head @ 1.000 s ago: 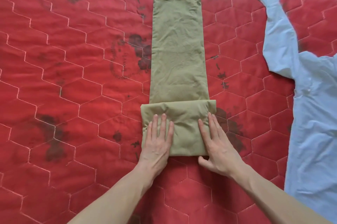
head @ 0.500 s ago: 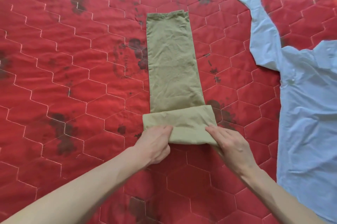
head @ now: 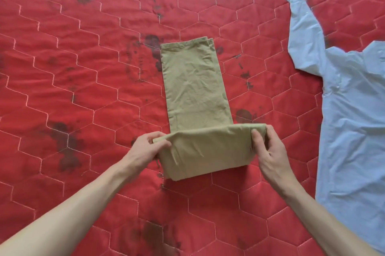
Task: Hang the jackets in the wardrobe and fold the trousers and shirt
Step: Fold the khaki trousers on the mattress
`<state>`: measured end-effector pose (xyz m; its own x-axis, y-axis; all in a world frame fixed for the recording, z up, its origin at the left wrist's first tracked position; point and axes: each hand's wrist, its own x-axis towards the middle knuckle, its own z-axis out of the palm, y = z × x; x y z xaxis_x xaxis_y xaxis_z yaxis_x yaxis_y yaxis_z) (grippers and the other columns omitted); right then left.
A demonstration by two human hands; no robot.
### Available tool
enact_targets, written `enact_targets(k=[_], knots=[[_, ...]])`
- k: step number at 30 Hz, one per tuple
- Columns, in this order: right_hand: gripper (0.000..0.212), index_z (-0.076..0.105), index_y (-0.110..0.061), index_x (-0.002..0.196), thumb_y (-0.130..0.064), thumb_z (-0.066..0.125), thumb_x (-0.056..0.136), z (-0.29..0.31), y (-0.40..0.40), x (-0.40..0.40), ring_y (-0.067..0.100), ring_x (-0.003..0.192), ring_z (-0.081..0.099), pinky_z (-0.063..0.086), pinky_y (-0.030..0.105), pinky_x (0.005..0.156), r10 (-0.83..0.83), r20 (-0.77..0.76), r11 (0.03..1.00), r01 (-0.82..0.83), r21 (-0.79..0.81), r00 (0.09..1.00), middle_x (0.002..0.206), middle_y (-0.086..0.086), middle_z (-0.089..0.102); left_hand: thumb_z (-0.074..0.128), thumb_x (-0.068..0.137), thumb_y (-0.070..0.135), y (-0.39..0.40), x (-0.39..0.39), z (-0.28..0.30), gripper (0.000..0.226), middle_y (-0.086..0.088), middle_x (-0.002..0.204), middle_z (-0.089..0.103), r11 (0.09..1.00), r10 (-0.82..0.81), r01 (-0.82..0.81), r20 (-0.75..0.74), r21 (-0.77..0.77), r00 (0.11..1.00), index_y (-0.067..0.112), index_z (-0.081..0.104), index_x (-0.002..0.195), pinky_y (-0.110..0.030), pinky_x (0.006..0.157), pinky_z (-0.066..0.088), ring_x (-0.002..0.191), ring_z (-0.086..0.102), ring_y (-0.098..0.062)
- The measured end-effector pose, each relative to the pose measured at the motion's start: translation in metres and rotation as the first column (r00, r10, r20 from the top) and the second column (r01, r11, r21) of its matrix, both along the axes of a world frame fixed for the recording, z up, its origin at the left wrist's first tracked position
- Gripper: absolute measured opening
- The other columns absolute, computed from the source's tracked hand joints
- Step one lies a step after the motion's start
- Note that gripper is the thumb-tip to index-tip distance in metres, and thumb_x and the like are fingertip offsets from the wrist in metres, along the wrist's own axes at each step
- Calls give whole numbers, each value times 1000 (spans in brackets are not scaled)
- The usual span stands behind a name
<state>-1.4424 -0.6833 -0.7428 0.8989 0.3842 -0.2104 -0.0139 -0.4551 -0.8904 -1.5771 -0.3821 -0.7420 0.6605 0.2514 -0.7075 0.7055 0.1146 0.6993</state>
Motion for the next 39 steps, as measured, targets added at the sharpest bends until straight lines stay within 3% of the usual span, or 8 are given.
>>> enact_targets(k=[3, 8, 19, 27, 30, 33, 35, 39], knots=[[30, 51, -22, 98, -45, 37, 112, -15, 29, 8, 3, 71, 48, 44, 28, 68, -97, -31, 994, 95, -50, 995, 78, -10, 53, 77, 92, 29, -20, -5, -21, 20, -12, 103, 78, 955, 284, -287, 47, 69, 958, 17, 75, 108, -62, 86, 56, 91, 71, -26], [33, 44, -12, 94, -34, 33, 114, -34, 62, 33, 6, 61, 38, 40, 39, 67, -175, -9, 976, 172, -136, 985, 74, 0, 43, 48, 108, 44, -51, 8, -39, 21, 7, 100, 69, 882, 360, -376, 109, 282, 927, 25, 59, 109, -24, 78, 47, 86, 62, 11], [30, 46, -17, 94, -35, 33, 113, -81, 88, 60, 20, 65, 52, 34, 41, 65, -240, 101, 907, 260, -331, 965, 68, -2, 53, 44, 110, 39, -34, 37, -80, 26, 7, 60, 50, 765, 273, -316, 162, 562, 948, 18, 41, 95, -48, 59, 41, 54, 51, -13], [31, 57, -8, 135, -18, 53, 106, -112, 93, 56, 33, 120, 51, 39, 46, 99, -189, 438, 790, 401, -464, 879, 131, 14, 57, 31, 108, 44, -36, 46, -102, 24, -2, 62, 58, 621, 107, -110, 55, 776, 993, 23, 32, 98, -41, 57, 39, 60, 62, -36], [48, 49, -12, 147, -4, 54, 100, -111, 91, 60, 30, 134, 48, 38, 47, 110, -28, 524, 824, 316, -469, 851, 148, 13, 46, 42, 107, 35, -39, 49, -103, 22, -6, 97, 60, 568, 96, -97, 51, 818, 994, 18, 42, 121, -41, 70, 44, 89, 63, -34], [54, 49, -13, 152, -4, 50, 98, -106, 81, 58, 33, 149, 40, 32, 50, 121, 250, 537, 853, 79, -516, 806, 159, 12, 40, 52, 102, 27, -34, 46, -102, 46, -13, 136, 45, 375, -118, -50, 102, 926, 988, 10, 44, 144, -43, 105, 36, 126, 44, -30], [51, 49, -13, 154, -21, 45, 104, -104, 70, 51, 31, 157, 28, 23, 50, 127, 424, 507, 823, -86, -561, 750, 166, 12, 34, 49, 100, 34, -35, 40, -100, 51, -12, 144, 42, 233, -404, 52, 48, 971, 913, 11, 46, 145, -46, 111, 30, 133, 40, -31], [64, 41, -15, 160, -48, 43, 105, -101, 40, 33, 31, 160, 19, 24, 58, 126, 620, 426, 734, -294, -612, 660, 172, 11, 24, 57, 87, 63, -55, 19, -90, 86, -14, 149, 45, 191, -713, 326, -98, 926, 695, 10, 46, 154, -50, 116, 33, 138, 46, -35]])
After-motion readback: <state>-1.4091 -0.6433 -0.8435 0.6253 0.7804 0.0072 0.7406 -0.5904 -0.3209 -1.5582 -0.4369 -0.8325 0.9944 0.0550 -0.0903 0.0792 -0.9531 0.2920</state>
